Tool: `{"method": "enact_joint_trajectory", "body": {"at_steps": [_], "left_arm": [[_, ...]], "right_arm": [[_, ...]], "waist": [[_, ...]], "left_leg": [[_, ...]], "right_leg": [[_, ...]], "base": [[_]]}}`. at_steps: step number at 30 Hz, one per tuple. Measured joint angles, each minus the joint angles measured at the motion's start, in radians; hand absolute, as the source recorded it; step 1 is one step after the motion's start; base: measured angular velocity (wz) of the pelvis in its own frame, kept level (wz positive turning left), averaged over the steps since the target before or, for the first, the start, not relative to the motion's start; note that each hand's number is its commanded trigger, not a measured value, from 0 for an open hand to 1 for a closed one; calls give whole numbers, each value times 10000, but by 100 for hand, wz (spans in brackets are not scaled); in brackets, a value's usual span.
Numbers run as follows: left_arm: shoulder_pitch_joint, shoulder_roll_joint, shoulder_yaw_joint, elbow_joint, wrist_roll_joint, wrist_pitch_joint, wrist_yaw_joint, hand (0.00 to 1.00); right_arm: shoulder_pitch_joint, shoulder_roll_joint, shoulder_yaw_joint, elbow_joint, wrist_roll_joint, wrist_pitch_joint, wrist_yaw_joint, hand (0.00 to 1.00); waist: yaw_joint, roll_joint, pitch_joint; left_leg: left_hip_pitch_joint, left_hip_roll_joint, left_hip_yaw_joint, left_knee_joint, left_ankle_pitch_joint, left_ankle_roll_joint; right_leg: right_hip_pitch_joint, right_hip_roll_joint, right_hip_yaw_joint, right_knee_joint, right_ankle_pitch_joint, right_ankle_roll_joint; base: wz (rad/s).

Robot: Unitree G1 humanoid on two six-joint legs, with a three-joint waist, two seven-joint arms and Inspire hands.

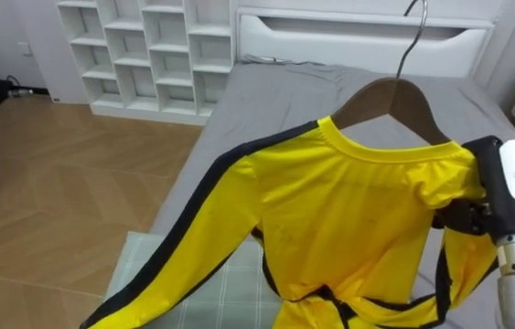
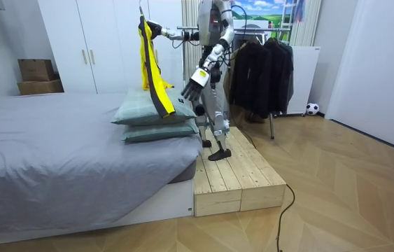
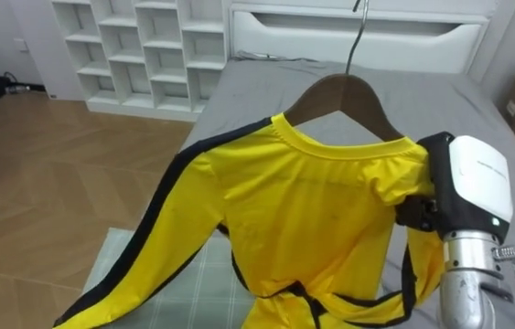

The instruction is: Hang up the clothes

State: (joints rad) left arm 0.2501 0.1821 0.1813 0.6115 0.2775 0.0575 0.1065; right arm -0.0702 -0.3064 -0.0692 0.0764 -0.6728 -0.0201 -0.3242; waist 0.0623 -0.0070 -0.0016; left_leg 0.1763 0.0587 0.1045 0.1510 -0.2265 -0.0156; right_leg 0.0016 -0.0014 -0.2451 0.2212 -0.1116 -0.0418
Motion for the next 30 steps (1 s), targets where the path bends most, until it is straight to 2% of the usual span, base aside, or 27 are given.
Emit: {"method": "enact_joint_trajectory", "body": {"at_steps": [4, 9, 13, 20, 25, 28, 30], "left_arm": [[74, -36, 213, 1048, -523, 3, -5, 0], [233, -42, 217, 1806, -930, 14, -11, 0], [324, -42, 330, 2519, -1542, 30, -101, 0], [572, -46, 336, 3542, -1575, -9, -299, 0], [598, -45, 319, 4673, -1591, 31, -299, 0], [543, -48, 318, 5057, -1588, 76, -298, 0], [537, -49, 302, 5117, -1587, 88, -298, 0]], "right_arm": [[13, 2, -13, -177, 61, -4, -6, 100], [111, 1, 5, -189, 69, 3, -3, 100], [175, 1, 3, -227, 53, 188, 331, 100], [175, 0, 2, -651, 31, 247, 509, 100], [173, 7, 9, -1095, 94, 216, 509, 100], [173, 7, 6, -1349, 98, 216, 511, 100], [173, 12, 9, -1377, 147, 215, 517, 100]], "waist": [[56, -6, -7], [140, -12, -10], [194, -54, -41], [275, -195, -110], [281, -354, -34], [255, -368, 21], [258, -384, 31]], "left_leg": [[0, -3, -8, -1, 0, 0], [-2, -6, -5, -23, -1, 0], [-16, 6, -4, -63, -3, -1], [-47, 9, -6, -66, -3, -2], [15, 4, -7, -71, -5, -1], [12, 19, -24, -168, -69, 11], [11, 17, -35, -175, -81, 15]], "right_leg": [[22, 0, -13, -17, -10, 6], [3, -1, -8, -25, -16, 16], [-33, 10, -16, -9, -27, 10], [-67, 21, -10, 8, -26, 9], [7, 25, 34, 7, -30, 14], [4, 36, 13, 8, -44, 31], [8, 33, 1, 12, -43, 32]], "base": [[0], [0], [0], [0], [0], [5], [2]]}}
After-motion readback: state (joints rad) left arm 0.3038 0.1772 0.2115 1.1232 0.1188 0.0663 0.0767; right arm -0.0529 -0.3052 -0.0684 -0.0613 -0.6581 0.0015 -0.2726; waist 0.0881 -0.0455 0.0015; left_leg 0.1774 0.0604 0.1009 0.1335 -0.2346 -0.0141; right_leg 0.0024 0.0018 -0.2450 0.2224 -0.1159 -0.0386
